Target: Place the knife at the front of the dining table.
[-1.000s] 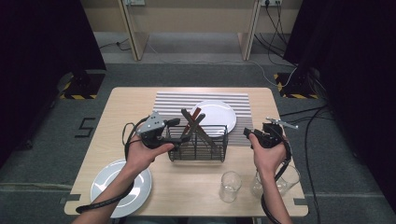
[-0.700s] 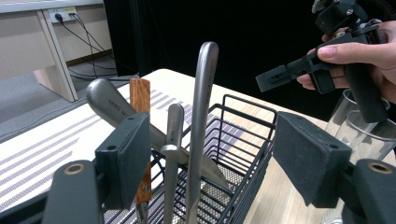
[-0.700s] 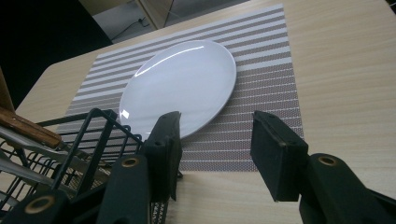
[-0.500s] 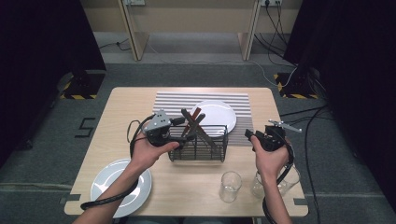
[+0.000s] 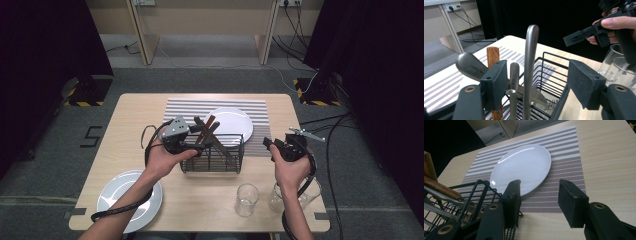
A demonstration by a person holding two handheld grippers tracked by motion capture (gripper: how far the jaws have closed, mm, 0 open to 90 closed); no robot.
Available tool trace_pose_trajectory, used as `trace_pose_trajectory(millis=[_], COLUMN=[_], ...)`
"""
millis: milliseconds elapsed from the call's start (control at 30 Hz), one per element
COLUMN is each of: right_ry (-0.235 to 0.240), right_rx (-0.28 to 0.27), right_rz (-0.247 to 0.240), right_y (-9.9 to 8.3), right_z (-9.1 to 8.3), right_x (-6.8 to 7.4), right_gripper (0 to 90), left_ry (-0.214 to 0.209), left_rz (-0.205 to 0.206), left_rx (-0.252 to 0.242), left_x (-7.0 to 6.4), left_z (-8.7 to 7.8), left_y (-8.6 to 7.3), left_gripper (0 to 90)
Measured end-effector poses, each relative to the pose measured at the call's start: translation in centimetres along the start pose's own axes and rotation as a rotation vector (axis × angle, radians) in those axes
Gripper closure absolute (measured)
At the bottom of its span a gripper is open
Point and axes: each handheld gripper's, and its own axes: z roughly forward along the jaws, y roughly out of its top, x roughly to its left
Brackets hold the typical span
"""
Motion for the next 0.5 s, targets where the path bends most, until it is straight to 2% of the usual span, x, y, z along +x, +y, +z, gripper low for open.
trace_pose_trajectory(millis=[333,500], right_ry=[0.004,0.01], right_rx=[0.0,0.009], right_rz=[-0.005,-0.006], right_y=[0.0,-0.1], right_z=[0.1,0.4], right_x=[-0.1,0.0], right_gripper=[52.7,52.6], left_ry=[-0.015,-0.027], left_rz=[0.015,0.01], left_rx=[0.023,0.022], left_x=[0.4,0.6], left_z=[1.0,1.2], left_y=[-0.3,-0.5], left_gripper=[41.5,47.8])
